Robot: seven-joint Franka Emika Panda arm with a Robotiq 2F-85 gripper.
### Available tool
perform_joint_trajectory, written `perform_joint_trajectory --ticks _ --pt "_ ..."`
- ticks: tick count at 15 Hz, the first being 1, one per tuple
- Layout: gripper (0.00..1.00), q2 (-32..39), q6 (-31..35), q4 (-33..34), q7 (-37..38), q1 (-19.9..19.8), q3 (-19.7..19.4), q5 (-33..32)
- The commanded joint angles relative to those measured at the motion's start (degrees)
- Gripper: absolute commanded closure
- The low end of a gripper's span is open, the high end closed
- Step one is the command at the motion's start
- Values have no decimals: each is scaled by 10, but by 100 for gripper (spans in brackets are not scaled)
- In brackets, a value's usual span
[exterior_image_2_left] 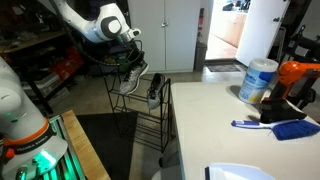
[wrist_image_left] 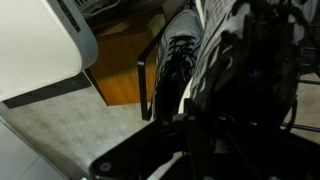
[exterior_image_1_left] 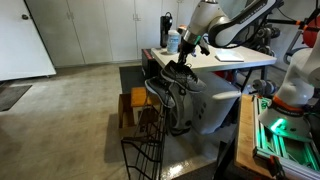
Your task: Remove the shoe from the table and put it on the top rack of the shoe rack next to the shoe on the shoe rack
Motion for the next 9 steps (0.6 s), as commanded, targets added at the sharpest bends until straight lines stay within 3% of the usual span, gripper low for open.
perform_joint_trajectory --ticks 1,3,6,9 --pt "95 32 43 18 17 -6 -1 -52" --pt "95 76 91 35 0 -3 -3 -58" --pt "95 145 187 52 -64 3 5 19" --pt "95 213 259 75 -125 -29 56 86"
